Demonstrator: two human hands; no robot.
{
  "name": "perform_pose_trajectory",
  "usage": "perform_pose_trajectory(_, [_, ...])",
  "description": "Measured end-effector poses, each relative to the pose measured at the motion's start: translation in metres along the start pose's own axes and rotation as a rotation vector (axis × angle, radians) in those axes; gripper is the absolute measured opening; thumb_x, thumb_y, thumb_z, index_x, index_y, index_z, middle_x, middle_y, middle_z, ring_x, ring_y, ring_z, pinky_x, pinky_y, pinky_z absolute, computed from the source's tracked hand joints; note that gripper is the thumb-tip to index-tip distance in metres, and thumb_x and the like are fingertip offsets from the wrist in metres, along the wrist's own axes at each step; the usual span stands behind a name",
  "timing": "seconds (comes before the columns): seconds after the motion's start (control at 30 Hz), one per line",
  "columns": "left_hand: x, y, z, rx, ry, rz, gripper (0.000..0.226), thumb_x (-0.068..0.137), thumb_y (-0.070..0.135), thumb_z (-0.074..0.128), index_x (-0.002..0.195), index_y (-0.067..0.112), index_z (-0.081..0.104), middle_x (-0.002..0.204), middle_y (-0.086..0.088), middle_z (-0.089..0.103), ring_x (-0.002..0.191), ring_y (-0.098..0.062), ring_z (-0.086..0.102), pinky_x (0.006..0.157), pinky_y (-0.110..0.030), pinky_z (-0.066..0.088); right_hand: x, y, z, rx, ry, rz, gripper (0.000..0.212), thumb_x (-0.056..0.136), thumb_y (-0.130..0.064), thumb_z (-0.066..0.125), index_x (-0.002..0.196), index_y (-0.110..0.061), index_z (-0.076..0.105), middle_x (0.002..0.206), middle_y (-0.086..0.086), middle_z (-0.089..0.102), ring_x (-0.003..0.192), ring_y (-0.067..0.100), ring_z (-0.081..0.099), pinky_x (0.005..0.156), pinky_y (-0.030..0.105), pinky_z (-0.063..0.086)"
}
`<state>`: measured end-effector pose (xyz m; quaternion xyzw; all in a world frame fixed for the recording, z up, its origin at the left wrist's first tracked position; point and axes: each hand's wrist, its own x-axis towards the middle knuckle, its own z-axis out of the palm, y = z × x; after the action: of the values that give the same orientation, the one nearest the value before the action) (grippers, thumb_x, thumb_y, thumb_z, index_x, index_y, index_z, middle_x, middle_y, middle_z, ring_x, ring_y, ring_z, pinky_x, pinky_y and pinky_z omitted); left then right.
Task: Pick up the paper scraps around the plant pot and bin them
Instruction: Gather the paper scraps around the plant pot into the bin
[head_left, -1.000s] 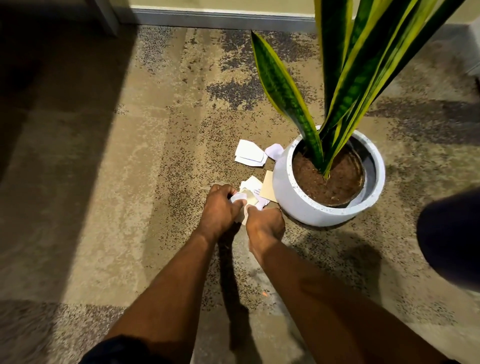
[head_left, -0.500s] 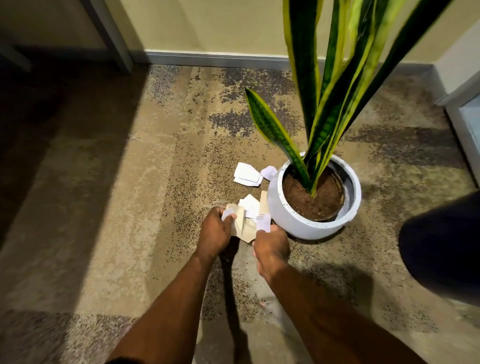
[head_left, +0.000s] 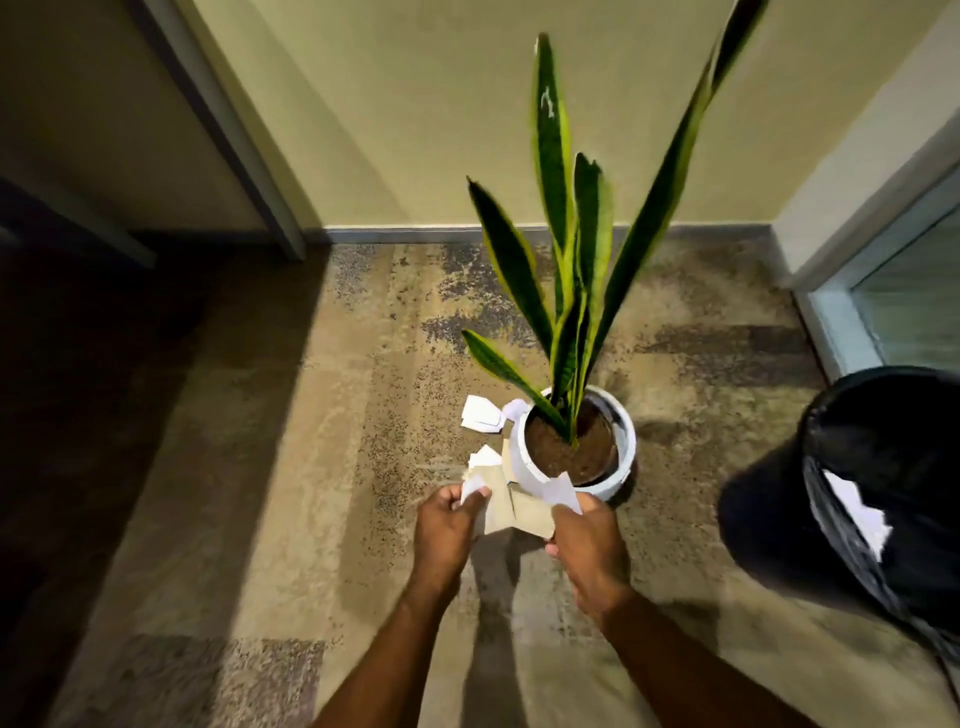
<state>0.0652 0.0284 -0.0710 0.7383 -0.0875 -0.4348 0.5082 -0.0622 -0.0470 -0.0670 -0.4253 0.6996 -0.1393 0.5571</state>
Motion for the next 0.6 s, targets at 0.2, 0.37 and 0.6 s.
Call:
perform_pose_trajectory(0.2, [-0.056, 0.069, 0.069, 0.079, -0.109, 0.064, 0.023, 0.082, 0.025, 0.074, 0.074, 0.005, 0.066, 0.062, -0.001, 0.061, 0.058, -0.014, 0.05, 0.058, -0.03, 0.039, -0.036, -0.072, -0.125, 0.108, 0.06, -0.151, 0.01, 0.088, -0.008, 0.058, 0.087, -0.011, 0.067, 0.069, 0.005, 0.063, 0.061, 0.02, 0.058, 0.05, 0.03, 0.049])
perform_pose_trajectory(0.37, [-0.091, 0.132, 0.162, 0.299, -0.203, 0.292, 0.03, 0.079, 0.029, 0.076, 0.074, 0.002, 0.066, 0.062, -0.012, 0.063, 0.061, -0.021, 0.057, 0.055, -0.031, 0.034, -0.03, -0.094, -0.229, 0.097, 0.222, -0.196, 0.013, 0.088, -0.01, 0.057, 0.076, -0.009, 0.062, 0.056, 0.006, 0.053, 0.048, 0.017, 0.049, 0.045, 0.027, 0.043])
perform_pose_trajectory(0.6, [-0.119, 0.174, 0.264, 0.486, -0.235, 0.456, 0.041, 0.083, 0.034, 0.07, 0.056, 0.01, 0.051, 0.055, -0.012, 0.056, 0.058, -0.024, 0.053, 0.056, -0.033, 0.029, -0.003, -0.089, -0.323, 0.02, 0.447, -0.187, 0.022, 0.08, -0.004, 0.057, 0.06, -0.015, 0.056, 0.062, 0.014, 0.062, 0.062, 0.035, 0.062, 0.062, 0.045, 0.054])
